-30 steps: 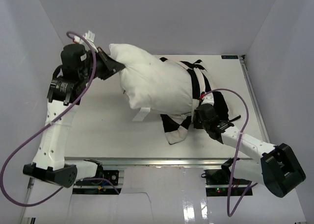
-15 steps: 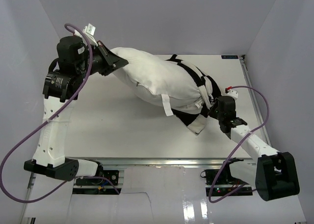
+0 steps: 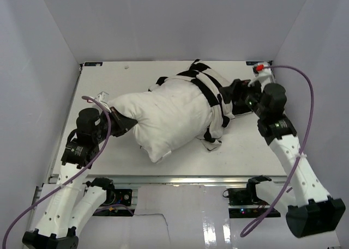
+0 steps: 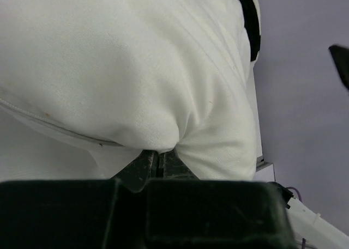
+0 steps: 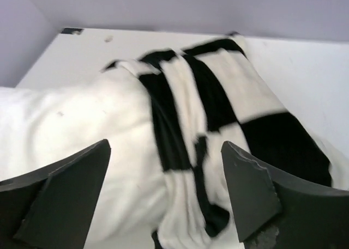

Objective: Remove the pillowcase from the pillow

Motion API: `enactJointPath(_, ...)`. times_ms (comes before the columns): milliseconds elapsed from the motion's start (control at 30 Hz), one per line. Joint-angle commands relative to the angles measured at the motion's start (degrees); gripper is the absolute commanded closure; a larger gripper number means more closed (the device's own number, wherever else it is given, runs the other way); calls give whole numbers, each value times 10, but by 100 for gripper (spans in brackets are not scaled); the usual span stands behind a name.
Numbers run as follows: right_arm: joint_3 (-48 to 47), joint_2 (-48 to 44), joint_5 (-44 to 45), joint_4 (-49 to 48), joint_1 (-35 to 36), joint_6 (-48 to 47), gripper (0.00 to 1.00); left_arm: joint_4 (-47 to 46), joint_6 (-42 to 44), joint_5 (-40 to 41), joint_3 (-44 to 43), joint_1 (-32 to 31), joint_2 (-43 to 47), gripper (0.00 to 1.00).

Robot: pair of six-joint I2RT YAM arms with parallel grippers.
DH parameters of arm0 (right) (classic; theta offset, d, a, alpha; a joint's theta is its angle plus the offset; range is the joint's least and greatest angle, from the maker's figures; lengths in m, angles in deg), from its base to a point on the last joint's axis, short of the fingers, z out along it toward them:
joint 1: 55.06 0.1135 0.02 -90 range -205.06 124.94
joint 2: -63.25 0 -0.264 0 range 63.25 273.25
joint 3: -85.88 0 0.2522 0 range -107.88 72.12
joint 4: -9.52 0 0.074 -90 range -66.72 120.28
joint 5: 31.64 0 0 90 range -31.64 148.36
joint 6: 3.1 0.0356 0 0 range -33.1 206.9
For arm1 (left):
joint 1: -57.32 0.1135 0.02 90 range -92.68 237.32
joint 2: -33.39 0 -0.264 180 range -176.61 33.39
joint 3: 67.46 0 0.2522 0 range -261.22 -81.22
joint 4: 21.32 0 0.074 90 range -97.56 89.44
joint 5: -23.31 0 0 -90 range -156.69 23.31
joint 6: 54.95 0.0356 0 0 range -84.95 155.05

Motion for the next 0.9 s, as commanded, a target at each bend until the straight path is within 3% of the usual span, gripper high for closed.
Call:
enactJointPath(0,-104,154,-90,6,20,-95,8,-82,-6,-47,24,0,26,100)
enactJointPath(133,-252,285,-71,58,61,-139,4,-76,-2,-46,35,0,53,100)
enactJointPath(267,-318,382,-34,103,105,-238,3,-55,12,-43,24,0,68,100)
enactJointPath(467,-367,483,141,48,133,-250,3,-72,-21,-72,60,0,108,100)
enactJointPath(567,-456,559,234,85,133,-243,7,-74,-25,-68,73,0,133,100)
enactJointPath(700,-514,626,321,93,113,-227,23,-46,-21,-36,18,0,140,100)
enactJointPath(767,-559,673,353,132,93,-188,38,-32,-32,-18,-39,0,146,100)
enactJointPath(867,-628,712,347,184,37,-144,51,10,-43,14,-132,0,168,100)
